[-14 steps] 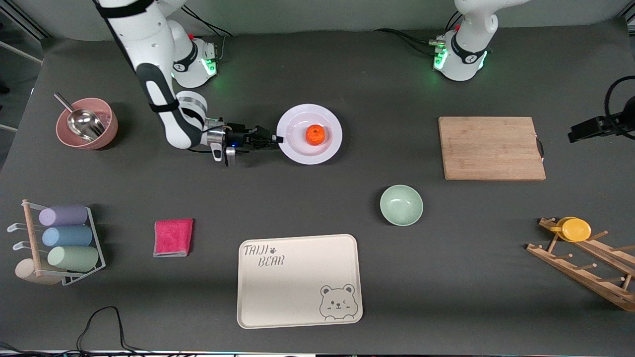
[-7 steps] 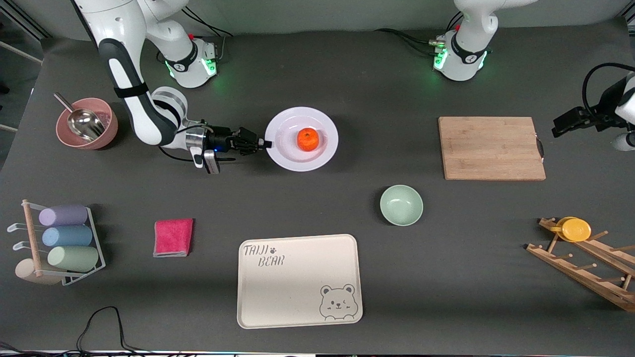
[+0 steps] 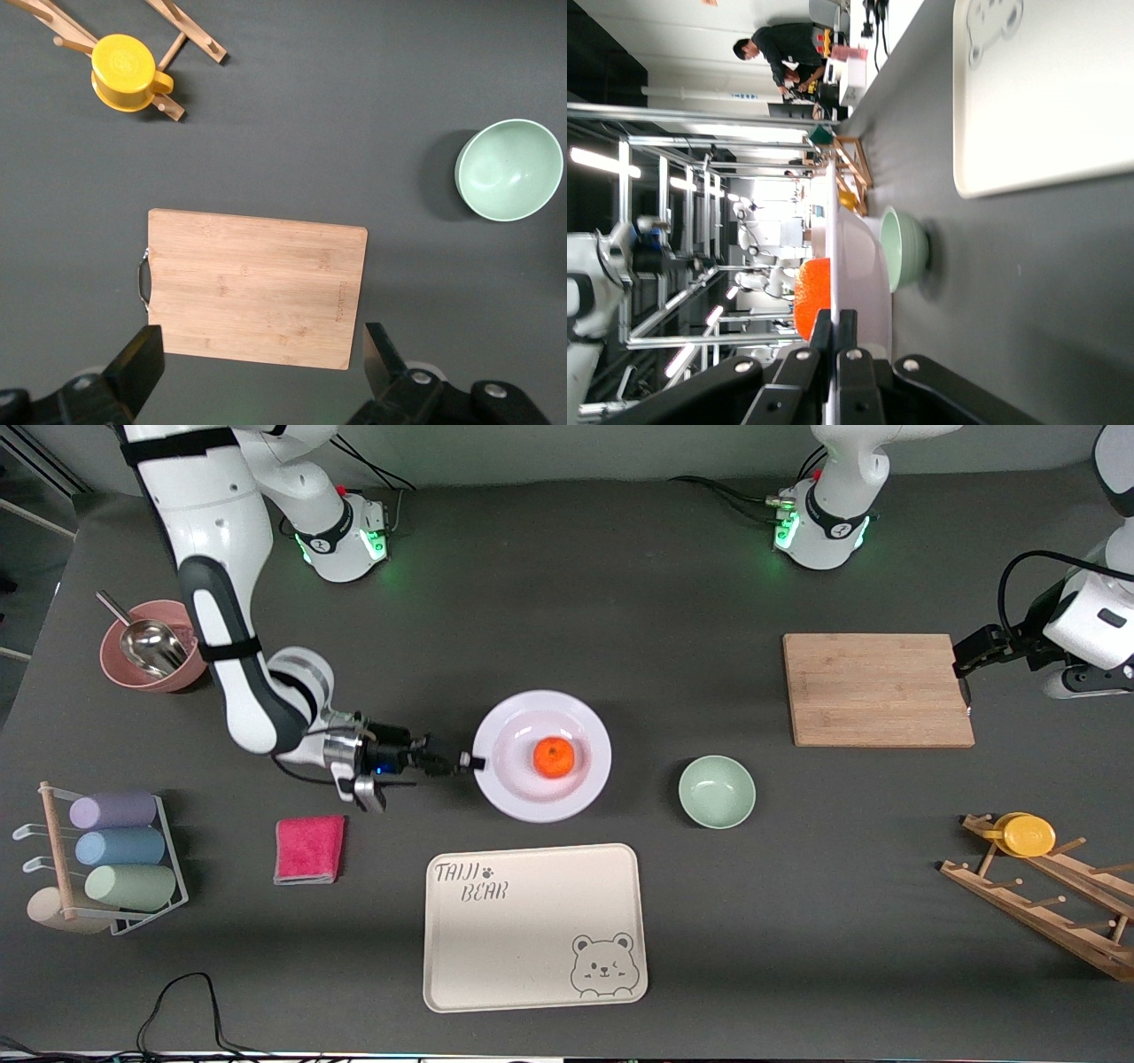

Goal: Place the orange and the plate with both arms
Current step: 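Slide the plate with the right gripper onto the bear-printed white board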

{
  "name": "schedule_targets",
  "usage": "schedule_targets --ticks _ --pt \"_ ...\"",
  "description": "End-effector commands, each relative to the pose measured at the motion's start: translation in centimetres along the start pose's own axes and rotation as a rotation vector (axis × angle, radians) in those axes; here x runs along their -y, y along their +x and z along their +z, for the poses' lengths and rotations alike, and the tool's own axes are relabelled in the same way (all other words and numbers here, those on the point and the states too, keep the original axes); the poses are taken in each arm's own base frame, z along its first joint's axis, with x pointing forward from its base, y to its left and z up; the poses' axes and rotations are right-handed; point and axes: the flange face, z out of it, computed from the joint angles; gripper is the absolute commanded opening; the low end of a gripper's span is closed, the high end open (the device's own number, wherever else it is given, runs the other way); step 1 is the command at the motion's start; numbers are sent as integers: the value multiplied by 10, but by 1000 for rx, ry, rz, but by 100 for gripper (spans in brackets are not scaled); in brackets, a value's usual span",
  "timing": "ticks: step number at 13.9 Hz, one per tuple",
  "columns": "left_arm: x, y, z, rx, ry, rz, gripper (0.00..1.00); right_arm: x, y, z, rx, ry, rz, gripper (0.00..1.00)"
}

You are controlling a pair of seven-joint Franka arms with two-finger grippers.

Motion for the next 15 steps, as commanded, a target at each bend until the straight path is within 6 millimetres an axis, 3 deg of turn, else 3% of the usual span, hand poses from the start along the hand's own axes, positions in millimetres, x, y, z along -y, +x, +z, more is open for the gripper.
schedule_targets --ticks 1,4,5,7,10,15 --pt "2 -16 -8 -21 -11 9 100 -10 81 12 26 36 28 0" --pt "2 -15 -6 -26 -10 9 100 -11 137 33 33 40 7 0" --pt "2 -15 -6 -25 -10 7 100 -18 153 28 24 16 -6 0" --pt "3 -15 -6 -26 -10 6 100 -27 169 36 26 2 -25 0" --pt "4 -15 -7 -29 -10 4 100 -61 173 38 1 -22 -31 0" --pt "0 -12 -5 -37 -12 9 100 -98 163 40 -7 -51 -33 0"
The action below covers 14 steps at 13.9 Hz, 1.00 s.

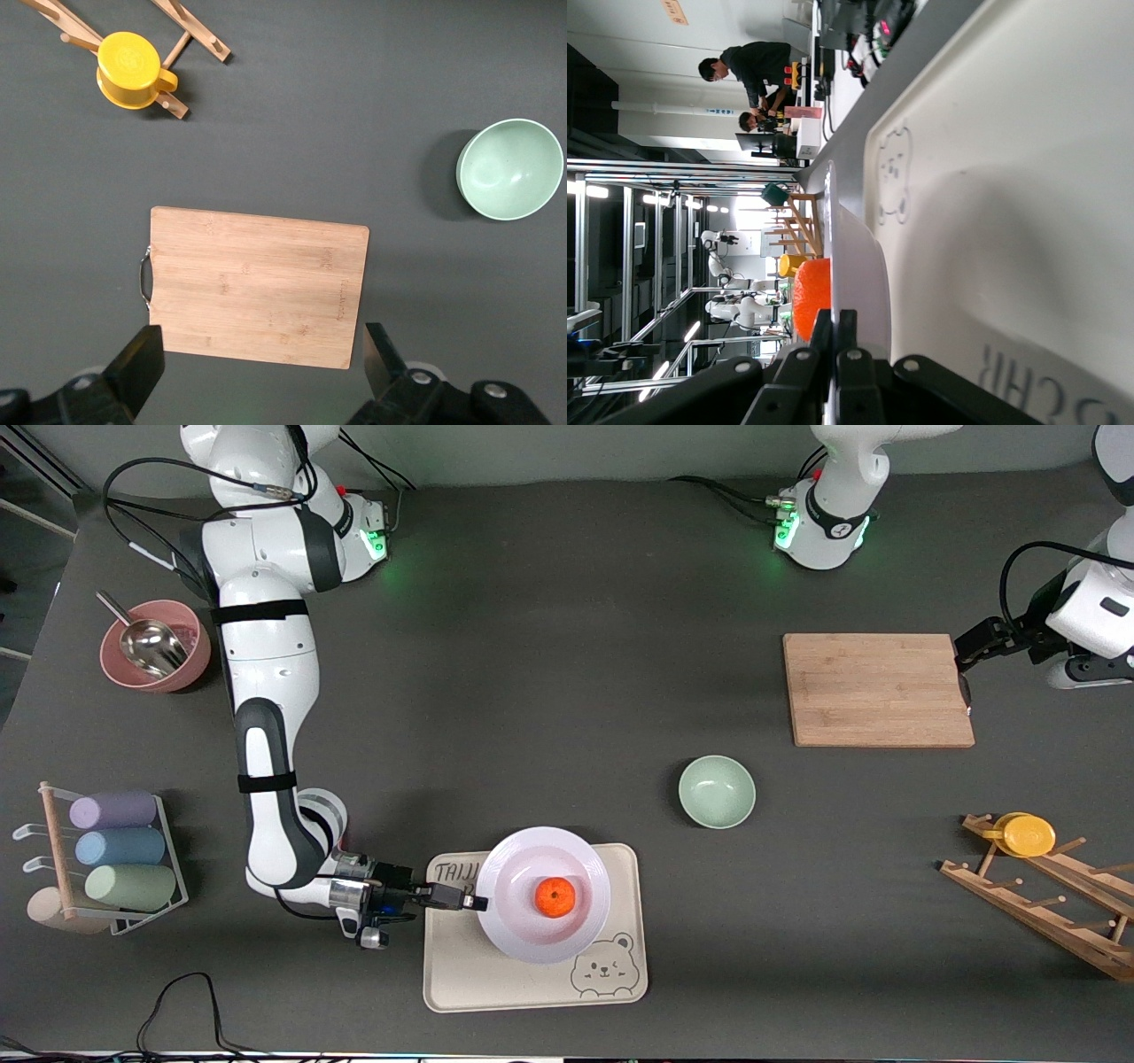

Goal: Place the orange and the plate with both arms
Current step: 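Slide the plate with the right gripper onto the bear-printed white board, then open the right gripper and release the plate rim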

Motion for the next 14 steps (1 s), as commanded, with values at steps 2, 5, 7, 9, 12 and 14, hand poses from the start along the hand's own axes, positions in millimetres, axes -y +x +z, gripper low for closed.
schedule_targets --ticks 2,5,7,9,12,14 --pt "-1 -5 0 -24 -10 13 100 -10 2 4 -10 25 -7 0" --pt "0 -5 6 -15 -2 13 100 -21 -2 6 -7 22 -23 0" --pt "-1 -8 18 -17 3 18 100 -23 -3 6 -6 20 -28 0" --pt "-1 -8 18 -16 3 18 100 -30 -6 5 -7 14 -34 0" --pt "0 -9 18 -13 3 17 100 -34 -8 4 -7 10 -56 0" --pt "0 -9 17 -14 3 16 100 -37 -10 3 -7 7 -49 0"
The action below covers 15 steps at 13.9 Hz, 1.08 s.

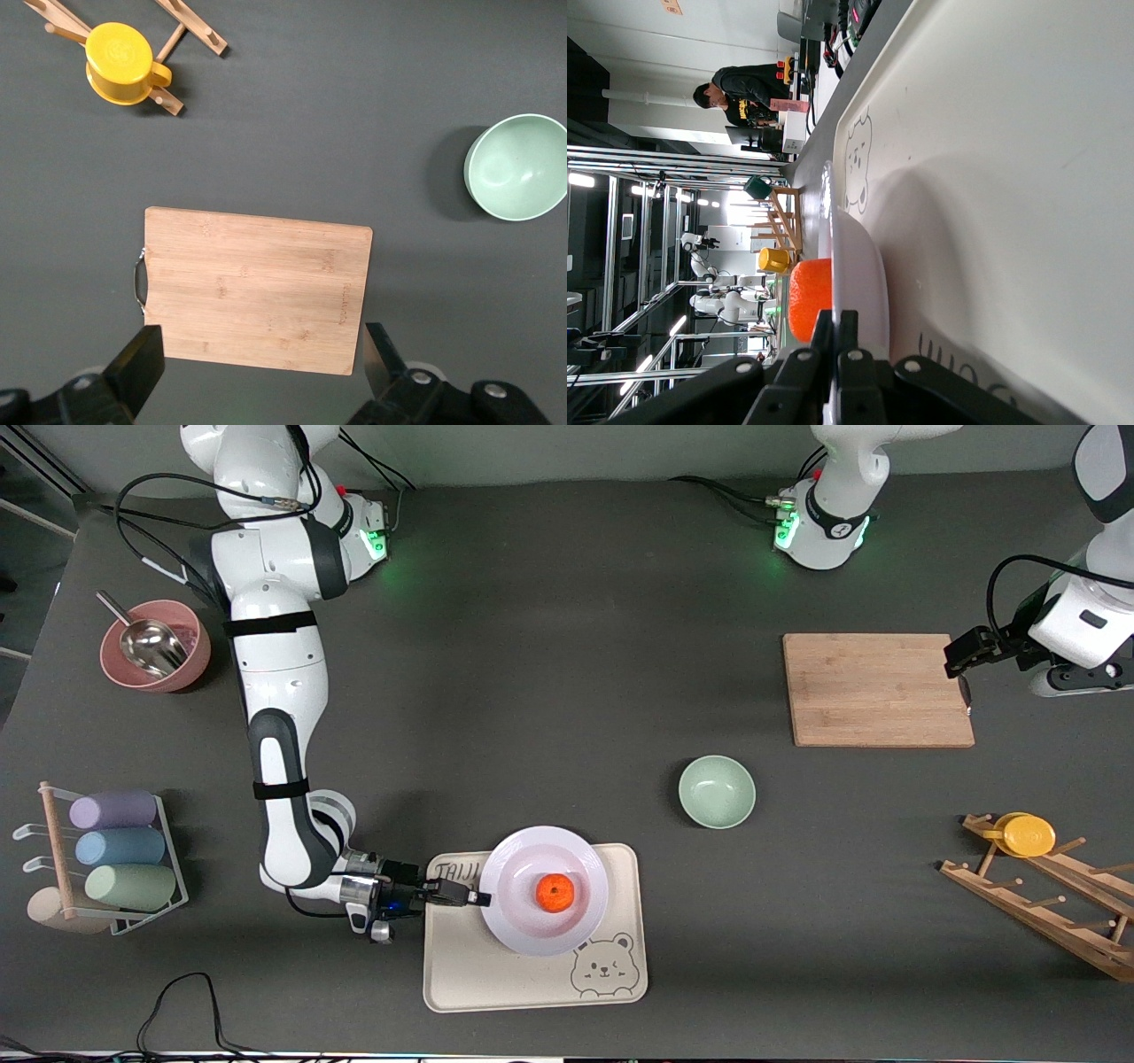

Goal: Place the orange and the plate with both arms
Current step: 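Open the right gripper and release the plate rim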

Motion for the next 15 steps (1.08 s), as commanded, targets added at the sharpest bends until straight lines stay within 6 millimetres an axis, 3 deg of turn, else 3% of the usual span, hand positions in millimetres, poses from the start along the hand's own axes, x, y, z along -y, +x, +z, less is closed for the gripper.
schedule_targets --ticks 1,2,5,11,15 --pt "0 -9 -3 -16 2 15 100 -7 -1 0 -9 21 -10 5" --pt "0 -9 -4 -17 2 15 100 -7 -1 0 -9 21 -8 24" --pt "0 -8 -4 -21 2 15 100 -7 -1 -1 -8 22 2 48" --pt "-1 -8 -4 -21 2 16 100 6 4 -1 -5 21 18 52" --pt "0 -8 -4 -24 5 17 100 40 16 -9 51 -50 72 52"
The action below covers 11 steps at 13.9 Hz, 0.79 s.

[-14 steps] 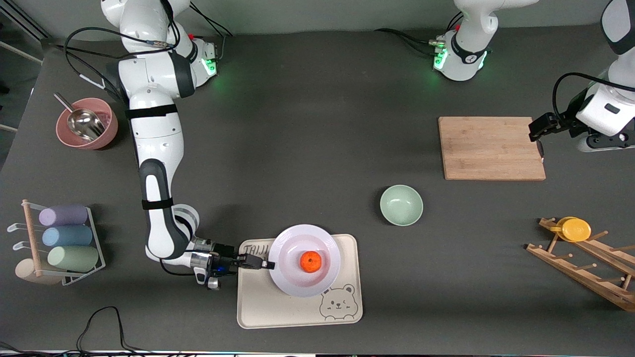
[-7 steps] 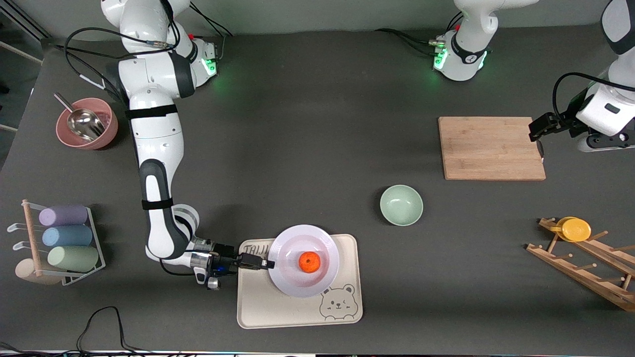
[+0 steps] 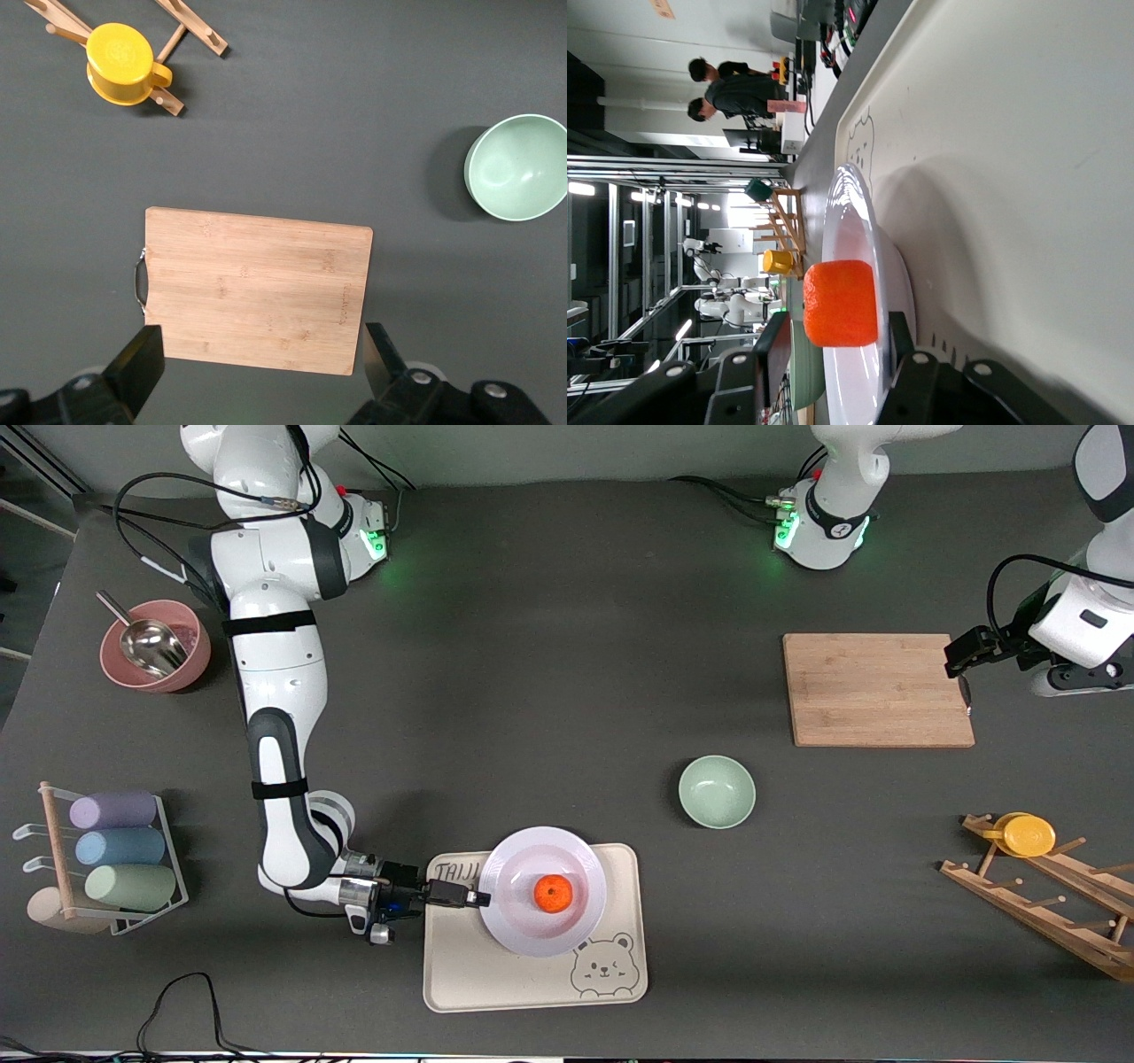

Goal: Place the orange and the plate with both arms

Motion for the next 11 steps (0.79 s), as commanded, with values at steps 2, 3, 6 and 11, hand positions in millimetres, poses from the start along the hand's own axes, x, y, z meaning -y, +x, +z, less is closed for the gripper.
schedule_targets --ticks 2,3,6,11 --pt "0 -8 -4 -24 4 17 100 34 10 -16 63 -95 2 57" --pt "0 -8 -4 -26 2 17 100 39 13 -23 82 -134 -23 58" --pt "-1 -7 -5 -27 4 18 100 43 18 -47 133 -248 -85 67" --pt "2 -8 -6 -26 2 15 100 80 27 -81 218 -428 -191 95"
